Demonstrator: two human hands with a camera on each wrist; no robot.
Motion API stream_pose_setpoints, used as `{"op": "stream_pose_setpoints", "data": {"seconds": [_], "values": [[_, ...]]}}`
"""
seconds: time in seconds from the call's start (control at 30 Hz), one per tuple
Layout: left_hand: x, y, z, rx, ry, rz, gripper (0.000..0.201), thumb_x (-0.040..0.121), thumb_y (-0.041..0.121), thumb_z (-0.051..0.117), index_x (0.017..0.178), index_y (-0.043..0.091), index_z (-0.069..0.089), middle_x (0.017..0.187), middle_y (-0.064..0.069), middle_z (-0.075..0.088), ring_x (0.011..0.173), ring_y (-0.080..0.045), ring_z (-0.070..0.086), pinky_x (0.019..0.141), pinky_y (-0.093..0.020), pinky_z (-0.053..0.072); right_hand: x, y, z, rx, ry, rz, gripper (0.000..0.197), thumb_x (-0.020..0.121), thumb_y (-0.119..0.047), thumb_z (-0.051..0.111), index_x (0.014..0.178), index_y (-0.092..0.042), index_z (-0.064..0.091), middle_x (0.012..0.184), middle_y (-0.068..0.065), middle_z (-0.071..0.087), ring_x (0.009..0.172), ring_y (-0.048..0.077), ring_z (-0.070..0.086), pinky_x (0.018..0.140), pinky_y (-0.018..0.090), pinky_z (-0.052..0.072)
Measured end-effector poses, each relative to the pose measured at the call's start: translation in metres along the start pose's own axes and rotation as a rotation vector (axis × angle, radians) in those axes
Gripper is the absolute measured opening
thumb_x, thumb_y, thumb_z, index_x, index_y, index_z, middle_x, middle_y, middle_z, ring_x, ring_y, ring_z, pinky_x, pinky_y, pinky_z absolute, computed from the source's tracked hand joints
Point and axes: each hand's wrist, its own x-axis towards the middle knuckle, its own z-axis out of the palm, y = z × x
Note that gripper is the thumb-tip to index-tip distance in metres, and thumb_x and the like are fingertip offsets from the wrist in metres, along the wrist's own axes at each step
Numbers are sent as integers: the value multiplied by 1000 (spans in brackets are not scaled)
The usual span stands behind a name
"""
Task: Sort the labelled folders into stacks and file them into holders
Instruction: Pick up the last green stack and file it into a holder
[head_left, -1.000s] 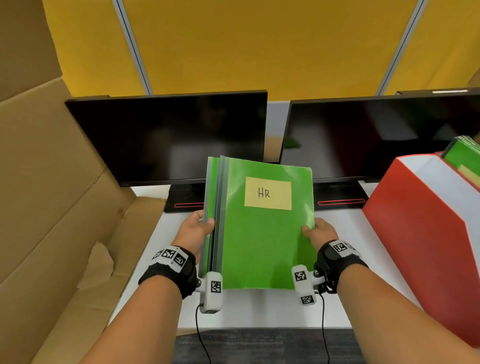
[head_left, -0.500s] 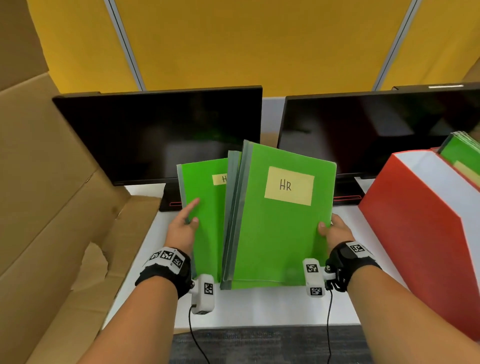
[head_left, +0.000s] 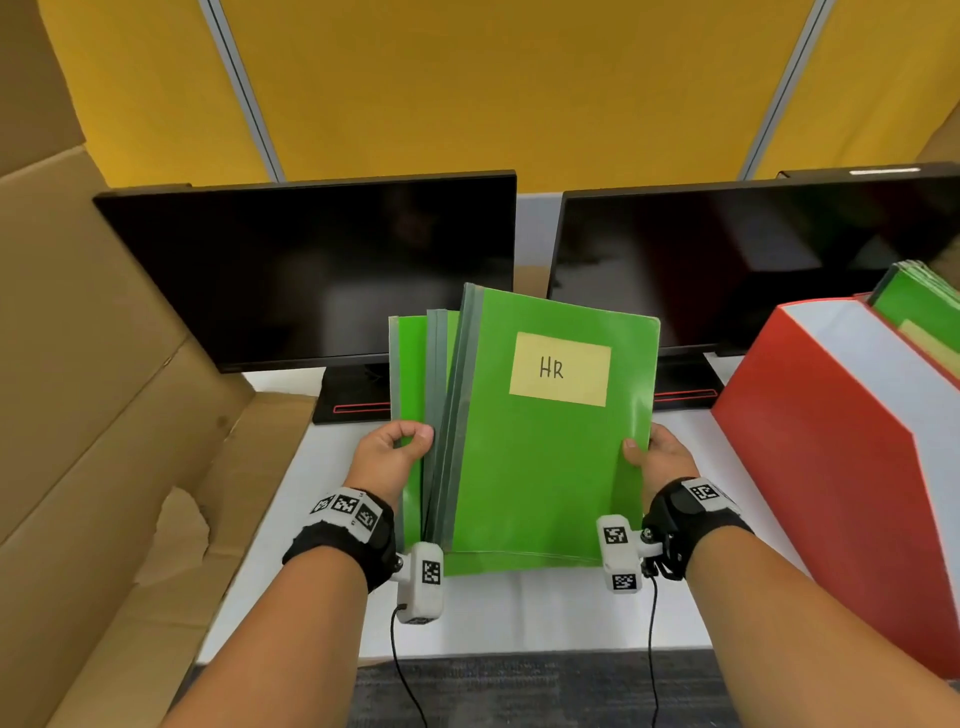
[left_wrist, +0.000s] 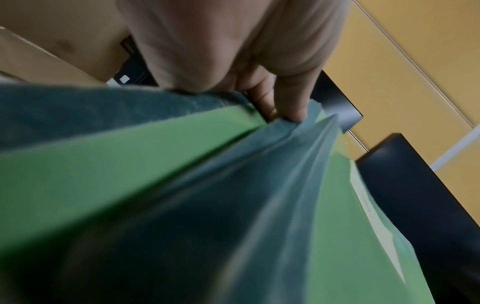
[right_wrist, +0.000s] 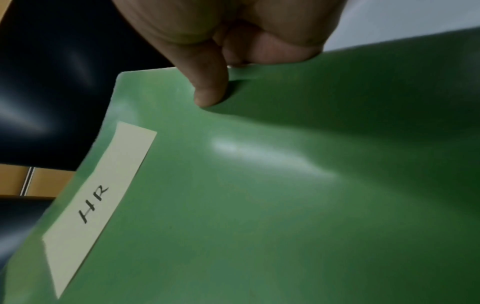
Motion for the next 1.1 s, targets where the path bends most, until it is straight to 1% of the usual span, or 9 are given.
{"op": "stream_pose_setpoints", "data": {"seconds": [0.13, 0.2, 0.33, 0.5, 0.6, 0.73, 0.9, 1.03, 1.1], "values": [[-3, 3, 4, -31, -43, -3, 12, 92, 13, 61, 82, 13, 67, 84, 0, 69, 82, -7, 62, 83, -21, 42, -2, -2, 4, 59, 10, -6, 25, 90, -2, 56, 105, -20, 63, 98, 4, 68, 91, 28, 65, 87, 45, 52], [-3, 2, 4, -43, -93, -28, 14, 93, 15, 60, 83, 11, 70, 79, -2, 72, 73, -11, 66, 78, -28, 50, -4, -7, 6, 73, 13, -18, 26, 91, 0, 54, 112, -16, 61, 98, 4, 67, 87, 24, 64, 80, 38, 52], [1, -2, -1, 7, -22, 4, 10, 90, 18, 65, 83, 15, 72, 89, -10, 73, 83, -25, 66, 88, -45, 53, 0, -10, 3, -7, 36, -43, 26, 91, -4, 55, 115, -14, 59, 110, 11, 67, 96, 29, 64, 90, 45, 50], [8, -10, -21, 84, 86, 19, 19, 82, 40, 68, 85, 21, 71, 94, -11, 72, 89, -26, 65, 89, -45, 51, 8, -9, -20, -173, 174, -5, 32, 94, -11, 51, 126, -10, 49, 112, 14, 60, 89, 24, 54, 79, 32, 43], [11, -13, -31, 118, 141, 14, 18, 88, 35, 65, 78, 20, 67, 85, -12, 67, 81, -24, 59, 84, -46, 51, 10, -7, -29, -212, 198, 27, 35, 94, -11, 50, 129, -9, 46, 111, 15, 58, 87, 24, 51, 79, 33, 41], [12, -16, -38, 83, 158, 14, 13, 88, 31, 65, 83, 20, 71, 99, -17, 72, 95, -35, 67, 92, -54, 51, 10, -7, -28, -254, 177, 25, 32, 95, -11, 51, 126, -5, 49, 116, 18, 59, 87, 24, 51, 77, 32, 41], [6, -10, -31, 36, 123, 20, 6, 89, 24, 67, 89, 19, 69, 103, -13, 72, 97, -28, 66, 94, -44, 52, 5, -8, -19, -251, 93, -7, 28, 93, -11, 52, 121, -6, 53, 112, 17, 61, 92, 28, 57, 86, 37, 48], [4, -11, -21, 36, 92, 19, 3, 85, 20, 71, 83, 19, 69, 87, -3, 72, 83, -21, 65, 87, -37, 52, -1, -7, -3, -235, 4, -38, 24, 92, -11, 55, 115, -10, 54, 111, 16, 64, 98, 33, 62, 90, 47, 50], [6, -12, -18, 28, 99, 18, 29, 80, 40, 73, 77, 11, 67, 81, -5, 68, 78, -20, 59, 80, -38, 50, -3, -6, 4, -250, -34, -52, 24, 91, -10, 57, 114, -11, 54, 110, 16, 63, 95, 32, 62, 89, 45, 50]]}}
